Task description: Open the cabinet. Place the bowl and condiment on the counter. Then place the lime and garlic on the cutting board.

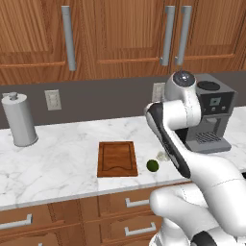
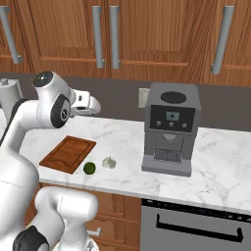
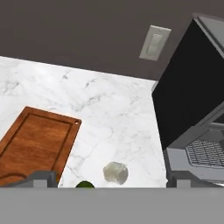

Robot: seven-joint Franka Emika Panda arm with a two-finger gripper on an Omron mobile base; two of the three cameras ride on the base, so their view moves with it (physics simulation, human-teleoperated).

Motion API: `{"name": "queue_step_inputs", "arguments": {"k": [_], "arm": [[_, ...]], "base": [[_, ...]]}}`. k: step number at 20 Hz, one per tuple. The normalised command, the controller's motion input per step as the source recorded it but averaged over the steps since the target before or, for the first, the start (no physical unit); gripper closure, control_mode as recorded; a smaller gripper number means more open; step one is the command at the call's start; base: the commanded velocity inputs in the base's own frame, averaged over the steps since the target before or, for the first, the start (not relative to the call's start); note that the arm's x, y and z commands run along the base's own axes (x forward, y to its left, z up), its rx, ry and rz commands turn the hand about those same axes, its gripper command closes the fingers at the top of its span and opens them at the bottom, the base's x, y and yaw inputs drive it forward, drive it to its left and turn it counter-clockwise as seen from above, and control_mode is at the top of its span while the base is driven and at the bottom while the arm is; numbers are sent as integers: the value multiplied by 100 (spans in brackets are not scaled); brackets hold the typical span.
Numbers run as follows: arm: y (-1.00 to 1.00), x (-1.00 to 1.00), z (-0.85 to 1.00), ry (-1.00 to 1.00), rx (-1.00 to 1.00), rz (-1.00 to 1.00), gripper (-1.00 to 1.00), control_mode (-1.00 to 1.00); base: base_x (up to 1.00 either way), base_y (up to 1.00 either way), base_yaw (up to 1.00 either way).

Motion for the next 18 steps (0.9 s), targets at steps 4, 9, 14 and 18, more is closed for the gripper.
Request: {"name": "queue_step_inputs", "arguments": {"k": [4, 9, 14, 18], "arm": [[-1, -1, 0, -29, -4, 0, -100, -100], [-2, 0, 0, -28, -2, 0, -100, -100], [0, 0, 0, -25, -3, 0, -100, -100], [-11, -7, 19, -22, 0, 0, -100, -100]], "base": [[0, 0, 0], [0, 0, 0], [0, 0, 0], [0, 0, 0]]}}
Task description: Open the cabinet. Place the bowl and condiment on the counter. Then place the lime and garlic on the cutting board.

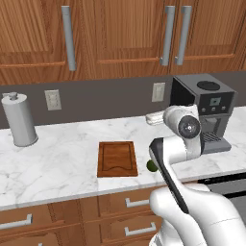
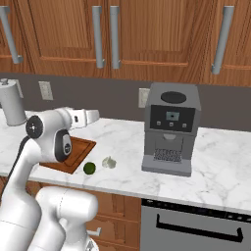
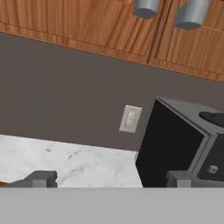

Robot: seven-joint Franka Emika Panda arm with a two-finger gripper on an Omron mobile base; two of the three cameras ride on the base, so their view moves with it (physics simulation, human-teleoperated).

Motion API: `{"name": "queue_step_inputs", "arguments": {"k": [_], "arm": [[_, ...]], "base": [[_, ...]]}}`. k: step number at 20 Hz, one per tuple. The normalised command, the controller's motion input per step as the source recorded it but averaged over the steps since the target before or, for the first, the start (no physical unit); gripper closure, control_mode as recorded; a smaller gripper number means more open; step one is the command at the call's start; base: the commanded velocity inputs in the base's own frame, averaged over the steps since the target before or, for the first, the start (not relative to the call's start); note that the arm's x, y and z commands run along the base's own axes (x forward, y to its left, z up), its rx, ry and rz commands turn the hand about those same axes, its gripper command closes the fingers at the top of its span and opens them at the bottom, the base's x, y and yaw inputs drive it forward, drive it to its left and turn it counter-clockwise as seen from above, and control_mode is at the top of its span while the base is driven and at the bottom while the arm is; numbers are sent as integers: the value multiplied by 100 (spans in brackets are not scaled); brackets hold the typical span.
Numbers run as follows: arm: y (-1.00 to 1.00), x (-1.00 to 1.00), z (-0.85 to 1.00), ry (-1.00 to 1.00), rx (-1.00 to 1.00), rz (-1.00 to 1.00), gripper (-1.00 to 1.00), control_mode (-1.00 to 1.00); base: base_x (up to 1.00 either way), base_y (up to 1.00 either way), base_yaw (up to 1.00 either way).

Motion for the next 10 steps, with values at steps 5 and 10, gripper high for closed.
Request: {"name": "queue_step_inputs", "arguments": {"k": [5, 10], "arm": [[-29, -5, 52, -15, 17, 6, -100, -100], [-27, -1, 59, -13, 20, 10, -100, -100]], "base": [[0, 0, 0], [0, 0, 0]]}}
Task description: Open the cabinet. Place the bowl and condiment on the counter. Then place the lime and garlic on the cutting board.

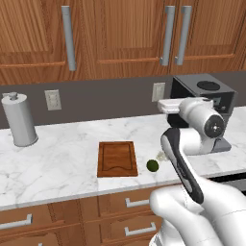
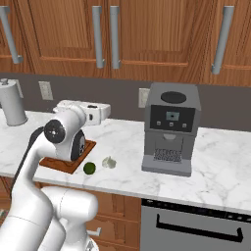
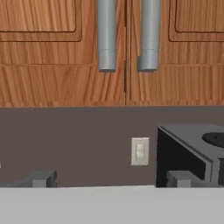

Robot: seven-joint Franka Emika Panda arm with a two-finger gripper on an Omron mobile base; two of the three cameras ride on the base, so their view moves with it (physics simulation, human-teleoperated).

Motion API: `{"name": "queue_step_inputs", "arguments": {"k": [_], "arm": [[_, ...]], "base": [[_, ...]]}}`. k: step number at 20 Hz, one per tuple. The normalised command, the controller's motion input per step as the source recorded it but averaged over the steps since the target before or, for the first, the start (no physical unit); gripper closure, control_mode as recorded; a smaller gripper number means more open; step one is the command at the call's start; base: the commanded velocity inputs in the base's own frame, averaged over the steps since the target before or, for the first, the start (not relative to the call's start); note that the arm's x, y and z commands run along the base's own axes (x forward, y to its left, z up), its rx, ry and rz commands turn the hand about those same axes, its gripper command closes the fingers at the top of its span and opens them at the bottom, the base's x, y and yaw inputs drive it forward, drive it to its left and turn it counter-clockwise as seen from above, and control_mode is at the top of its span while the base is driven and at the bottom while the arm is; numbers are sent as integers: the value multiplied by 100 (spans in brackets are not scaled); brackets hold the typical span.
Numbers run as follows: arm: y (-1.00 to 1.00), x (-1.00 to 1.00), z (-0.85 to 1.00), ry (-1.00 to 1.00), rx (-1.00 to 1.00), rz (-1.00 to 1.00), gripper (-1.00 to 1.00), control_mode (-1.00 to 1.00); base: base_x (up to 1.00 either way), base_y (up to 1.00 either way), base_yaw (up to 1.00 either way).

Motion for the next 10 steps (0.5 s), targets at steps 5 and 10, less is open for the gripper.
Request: {"name": "queue_step_inputs", "arguments": {"k": [5, 10], "arm": [[-18, 0, 54, -9, 16, 9, -100, -100], [-8, -3, 38, -7, 4, 3, -100, -100]], "base": [[0, 0, 0], [0, 0, 0]]}}
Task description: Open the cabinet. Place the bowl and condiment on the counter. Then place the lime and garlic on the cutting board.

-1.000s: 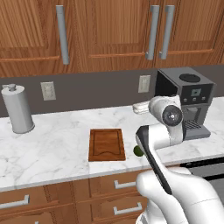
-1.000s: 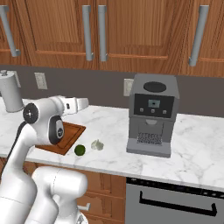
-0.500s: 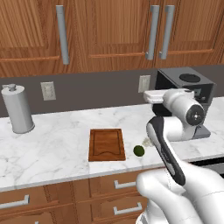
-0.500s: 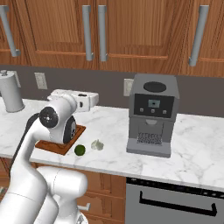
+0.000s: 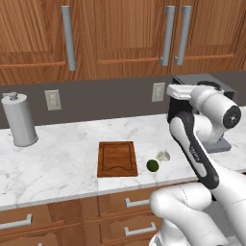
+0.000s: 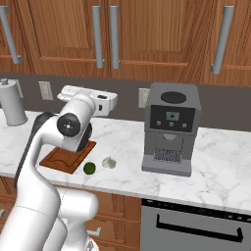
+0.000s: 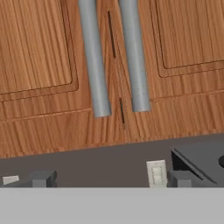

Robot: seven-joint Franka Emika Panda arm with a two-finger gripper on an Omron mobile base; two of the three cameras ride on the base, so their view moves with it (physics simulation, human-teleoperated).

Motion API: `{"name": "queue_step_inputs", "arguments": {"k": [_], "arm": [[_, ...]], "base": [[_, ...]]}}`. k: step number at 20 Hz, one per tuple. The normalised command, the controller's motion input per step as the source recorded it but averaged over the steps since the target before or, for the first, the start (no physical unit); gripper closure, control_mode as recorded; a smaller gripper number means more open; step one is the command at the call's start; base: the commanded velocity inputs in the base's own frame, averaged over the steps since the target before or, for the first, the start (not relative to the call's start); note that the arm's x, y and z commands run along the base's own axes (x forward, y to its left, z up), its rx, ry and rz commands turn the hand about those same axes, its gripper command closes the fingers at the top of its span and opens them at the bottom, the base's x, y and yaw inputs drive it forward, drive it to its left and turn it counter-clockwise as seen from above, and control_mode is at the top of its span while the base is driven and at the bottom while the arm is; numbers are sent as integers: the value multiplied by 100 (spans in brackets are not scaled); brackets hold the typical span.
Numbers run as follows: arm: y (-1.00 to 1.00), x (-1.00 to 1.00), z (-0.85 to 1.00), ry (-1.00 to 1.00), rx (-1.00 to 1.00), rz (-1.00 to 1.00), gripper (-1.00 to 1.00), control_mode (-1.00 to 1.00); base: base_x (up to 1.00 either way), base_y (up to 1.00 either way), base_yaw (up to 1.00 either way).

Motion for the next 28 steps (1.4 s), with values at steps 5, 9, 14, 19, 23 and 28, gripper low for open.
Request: {"name": "queue_step_inputs", "arguments": {"k": [5, 9, 14, 19, 23, 28], "arm": [[-2, -6, 24, -3, -7, 0, -100, -100], [-7, -7, 36, -7, -3, 0, -100, -100], [-11, -9, 32, -6, -1, 0, -100, -100], [-10, -8, 31, -6, -1, 0, -100, -100], [-6, -9, 31, -6, -1, 0, -100, -100], [-2, -3, 25, -4, -2, 0, -100, -100]], "base": [[0, 0, 0], [0, 0, 0], [0, 0, 0], [0, 0, 0], [0, 0, 0], [0, 0, 0]]}}
